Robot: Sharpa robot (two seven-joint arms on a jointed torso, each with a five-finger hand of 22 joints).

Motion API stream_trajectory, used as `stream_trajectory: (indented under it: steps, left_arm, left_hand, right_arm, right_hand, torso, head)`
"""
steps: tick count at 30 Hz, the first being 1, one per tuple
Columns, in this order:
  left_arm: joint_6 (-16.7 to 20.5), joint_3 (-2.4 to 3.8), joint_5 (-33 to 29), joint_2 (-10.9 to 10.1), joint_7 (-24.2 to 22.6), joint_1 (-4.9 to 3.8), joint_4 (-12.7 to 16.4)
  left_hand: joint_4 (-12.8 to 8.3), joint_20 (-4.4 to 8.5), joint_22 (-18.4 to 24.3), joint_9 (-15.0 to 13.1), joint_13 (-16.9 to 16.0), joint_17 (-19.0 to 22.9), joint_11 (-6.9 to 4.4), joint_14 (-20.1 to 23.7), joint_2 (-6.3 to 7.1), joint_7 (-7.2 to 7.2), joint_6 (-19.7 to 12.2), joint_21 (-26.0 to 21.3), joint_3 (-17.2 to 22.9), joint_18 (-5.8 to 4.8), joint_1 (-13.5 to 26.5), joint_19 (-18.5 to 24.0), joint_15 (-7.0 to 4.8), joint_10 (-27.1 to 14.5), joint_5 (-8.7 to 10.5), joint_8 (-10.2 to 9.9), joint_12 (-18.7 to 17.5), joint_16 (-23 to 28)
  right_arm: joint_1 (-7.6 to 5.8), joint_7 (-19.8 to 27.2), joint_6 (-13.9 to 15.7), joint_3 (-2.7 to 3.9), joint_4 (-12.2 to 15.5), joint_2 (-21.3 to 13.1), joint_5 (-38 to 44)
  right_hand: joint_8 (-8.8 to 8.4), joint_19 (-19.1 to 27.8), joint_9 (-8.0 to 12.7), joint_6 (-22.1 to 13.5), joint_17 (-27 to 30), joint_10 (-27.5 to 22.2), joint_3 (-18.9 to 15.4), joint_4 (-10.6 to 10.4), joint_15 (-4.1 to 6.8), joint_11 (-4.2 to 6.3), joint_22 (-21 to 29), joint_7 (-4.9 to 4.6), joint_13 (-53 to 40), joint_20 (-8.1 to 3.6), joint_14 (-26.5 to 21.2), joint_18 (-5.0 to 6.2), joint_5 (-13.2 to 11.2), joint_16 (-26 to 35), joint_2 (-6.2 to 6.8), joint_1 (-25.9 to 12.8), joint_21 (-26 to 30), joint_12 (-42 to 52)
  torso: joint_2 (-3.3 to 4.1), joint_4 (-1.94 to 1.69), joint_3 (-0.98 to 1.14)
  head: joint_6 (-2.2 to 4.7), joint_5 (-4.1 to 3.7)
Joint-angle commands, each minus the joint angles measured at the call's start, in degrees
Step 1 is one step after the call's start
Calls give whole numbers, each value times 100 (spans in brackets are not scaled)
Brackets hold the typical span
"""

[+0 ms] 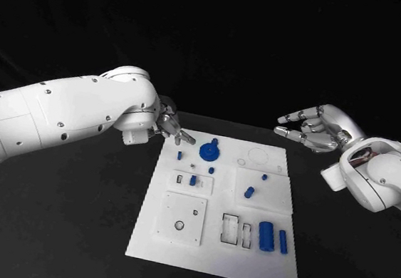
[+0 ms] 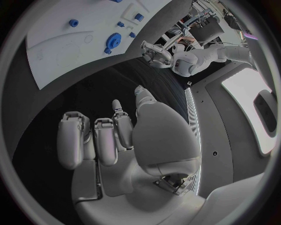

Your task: Assemble the parts on the task board

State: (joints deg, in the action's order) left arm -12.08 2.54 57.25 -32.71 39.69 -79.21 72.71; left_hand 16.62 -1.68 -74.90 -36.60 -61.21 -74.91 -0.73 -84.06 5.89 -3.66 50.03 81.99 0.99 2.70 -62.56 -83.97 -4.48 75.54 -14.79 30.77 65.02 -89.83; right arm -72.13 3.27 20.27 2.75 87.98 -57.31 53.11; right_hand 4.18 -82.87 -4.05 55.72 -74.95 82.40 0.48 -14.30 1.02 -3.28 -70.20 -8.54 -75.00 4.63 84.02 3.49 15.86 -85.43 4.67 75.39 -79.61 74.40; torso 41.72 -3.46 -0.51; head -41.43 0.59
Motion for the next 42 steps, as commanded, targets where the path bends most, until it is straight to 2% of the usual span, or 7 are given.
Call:
stream_trajectory:
  steps: [1,2,5,8,14,24,42]
  left_arm:
    - [-516,1,230,140,-253,-60,-277]
    - [-523,1,336,193,-291,-77,-390]
    - [-533,1,595,352,-393,-112,-730]
    - [-567,-5,762,524,-481,-130,-1095]
    - [-746,-98,877,769,-622,-119,-1543]
    - [-967,-213,849,999,-689,4,-1897]
    - [-1207,-291,530,1121,-724,120,-2029]
  left_hand:
    - [-5,-31,-196,33,-4,-1509,29,-594,11,-17,34,-35,-47,17,-72,-135,38,-16,11,-42,24,-17]
    - [-1,-33,-195,55,-16,-1509,23,-594,-6,-7,90,-38,-93,18,-71,-136,36,-4,118,-30,42,-17]
    - [10,-15,-207,95,-30,-1509,-14,-594,-52,40,251,-38,-310,18,-24,-146,8,19,683,46,80,-17]
    - [16,-1,-234,90,-60,-1509,-34,-594,-95,64,305,-25,-416,12,1,-160,-8,45,894,104,122,-17]
    - [8,13,-291,72,-119,-1509,-54,-594,-189,87,346,10,-438,0,-43,-183,-24,88,922,155,184,-17]
    - [8,26,-344,51,-158,-1509,-71,-594,-288,106,380,43,-445,-12,-85,-204,-37,118,907,194,226,-17]
    - [-5,41,-426,18,-202,-1509,-89,-594,-430,126,399,95,-438,-29,-157,-232,-53,154,845,230,275,-17]
  right_arm:
    - [7,26,-87,-2,-16,18,10]
    - [7,26,-87,-2,-21,23,10]
    - [8,26,-88,-3,-33,38,9]
    - [9,26,-93,-3,-42,58,9]
    - [10,31,-98,-4,-48,80,9]
    - [12,36,-103,-4,-44,87,9]
    - [12,39,-110,-4,-45,108,9]
  right_hand:
    - [18,40,-8,-15,-623,-47,-34,-1,18,1,6,22,-429,-4,403,56,-20,32,5,-37,24,-37]
    - [18,40,-8,-15,-623,-47,-34,-1,18,1,6,22,-429,-4,403,56,-20,32,5,-37,24,-37]
    - [18,40,-8,-15,-623,-47,-34,-1,18,1,6,22,-429,-4,403,56,-20,32,5,-37,24,-37]
    - [18,40,-8,-15,-623,-47,-34,-1,18,1,6,22,-429,-4,403,56,-20,32,5,-37,24,-37]
    - [19,40,-8,-15,-627,-46,-36,0,17,2,3,22,-430,-4,404,56,-22,30,0,-38,24,-34]
    - [19,39,-8,-15,-626,-46,-36,1,18,2,1,22,-430,-4,404,55,-20,31,-5,-36,23,-34]
    - [19,39,-8,-15,-626,-46,-36,1,18,2,1,22,-430,-4,404,55,-20,31,-5,-36,23,-34]
  torso:
    - [9,9,-1]
    - [8,7,0]
    - [5,3,0]
    - [4,3,-3]
    - [4,9,-6]
    - [4,-1,-5]
    - [-1,3,-1]
  head:
    - [19,7]
    - [23,10]
    - [28,15]
    - [25,24]
    - [3,29]
    - [-20,13]
    - [-40,15]
